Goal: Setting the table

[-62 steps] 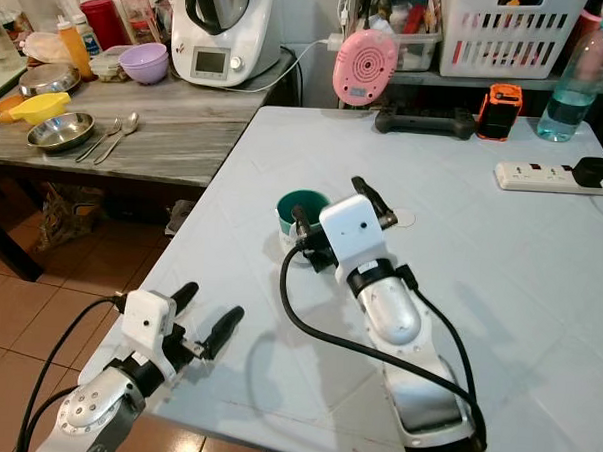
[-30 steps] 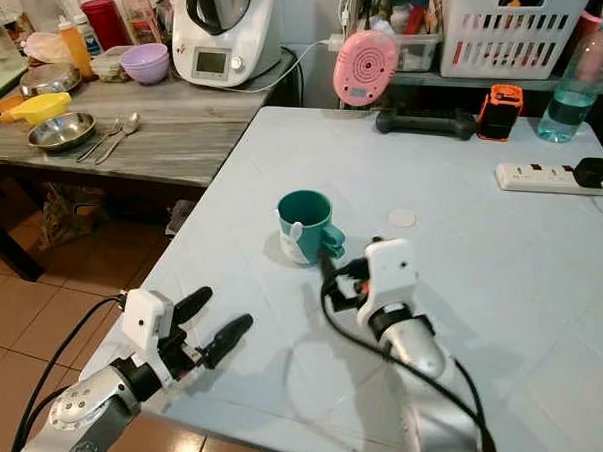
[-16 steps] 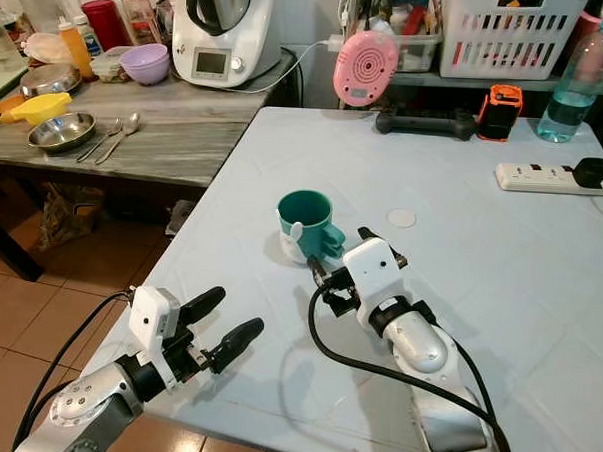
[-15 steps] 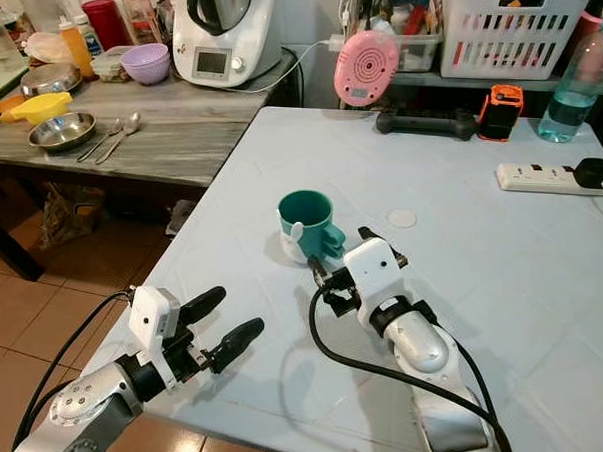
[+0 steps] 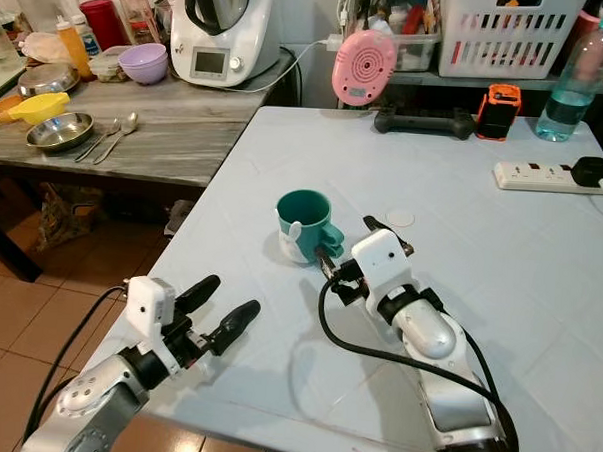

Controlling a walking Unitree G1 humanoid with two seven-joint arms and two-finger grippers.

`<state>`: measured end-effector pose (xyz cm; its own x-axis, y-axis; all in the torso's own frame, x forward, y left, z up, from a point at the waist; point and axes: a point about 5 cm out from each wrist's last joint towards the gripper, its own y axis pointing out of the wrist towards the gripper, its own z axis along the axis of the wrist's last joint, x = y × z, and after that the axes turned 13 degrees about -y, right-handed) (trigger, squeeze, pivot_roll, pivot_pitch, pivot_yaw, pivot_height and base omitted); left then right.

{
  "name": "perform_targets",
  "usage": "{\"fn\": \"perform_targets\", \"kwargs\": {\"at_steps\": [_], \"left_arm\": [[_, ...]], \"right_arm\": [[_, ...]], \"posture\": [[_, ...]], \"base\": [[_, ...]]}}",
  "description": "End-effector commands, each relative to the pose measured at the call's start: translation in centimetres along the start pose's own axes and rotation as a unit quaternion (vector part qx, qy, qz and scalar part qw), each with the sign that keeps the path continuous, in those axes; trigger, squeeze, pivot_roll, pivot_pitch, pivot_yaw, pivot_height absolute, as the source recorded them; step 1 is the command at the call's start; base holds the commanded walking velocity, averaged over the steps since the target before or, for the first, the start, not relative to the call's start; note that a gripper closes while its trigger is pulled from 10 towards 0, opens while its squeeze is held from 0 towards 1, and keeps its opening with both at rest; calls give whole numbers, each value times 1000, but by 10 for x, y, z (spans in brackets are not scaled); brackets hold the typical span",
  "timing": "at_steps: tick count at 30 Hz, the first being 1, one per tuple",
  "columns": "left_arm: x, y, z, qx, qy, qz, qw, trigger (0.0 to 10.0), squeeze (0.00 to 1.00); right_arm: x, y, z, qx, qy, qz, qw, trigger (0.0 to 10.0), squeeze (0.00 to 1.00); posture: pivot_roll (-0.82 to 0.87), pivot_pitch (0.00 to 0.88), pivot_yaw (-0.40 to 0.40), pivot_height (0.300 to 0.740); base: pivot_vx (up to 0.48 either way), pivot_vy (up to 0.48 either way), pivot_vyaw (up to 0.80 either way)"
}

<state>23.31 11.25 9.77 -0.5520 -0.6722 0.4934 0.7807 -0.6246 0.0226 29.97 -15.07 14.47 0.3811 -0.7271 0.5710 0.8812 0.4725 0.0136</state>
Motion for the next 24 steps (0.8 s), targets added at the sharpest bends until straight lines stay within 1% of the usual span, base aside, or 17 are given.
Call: {"fn": "perform_targets", "kwargs": {"at_steps": [1,12,15,16,17,18,24], "left_arm": [[-5,-3,-1,-3,5,10,1000,10000,0],[-9,-8,-3,-2,7,21,1000,10000,0],[-11,-9,-7,-5,5,23,1000,10000,0],[-12,-10,-8,-7,4,25,1000,10000,0],[-13,-11,-9,-8,4,26,1000,10000,0],[-15,-12,-10,-9,4,28,1000,10000,0],[-19,-16,-13,-11,4,36,999,10000,0]], "right_arm": [[0,4,2,11,1,10,1000,10000,0],[1,21,-8,18,3,54,998,10000,0],[0,25,-8,20,15,59,998,10000,0],[-1,27,-8,20,16,60,998,3647,0],[-2,28,-8,19,18,63,998,2824,0],[-4,29,-9,22,24,69,997,0,0],[-11,30,-11,27,29,84,996,0,0]], "posture": [[-195,59,120,740],[-174,88,123,740],[-167,94,121,740],[-162,96,119,740],[-162,96,119,740],[-154,99,116,740],[-146,103,111,740]], "base": [[0,0,0],[0,0,0],[0,0,0],[0,0,0],[0,0,0],[0,0,0],[0,0,0]]}}
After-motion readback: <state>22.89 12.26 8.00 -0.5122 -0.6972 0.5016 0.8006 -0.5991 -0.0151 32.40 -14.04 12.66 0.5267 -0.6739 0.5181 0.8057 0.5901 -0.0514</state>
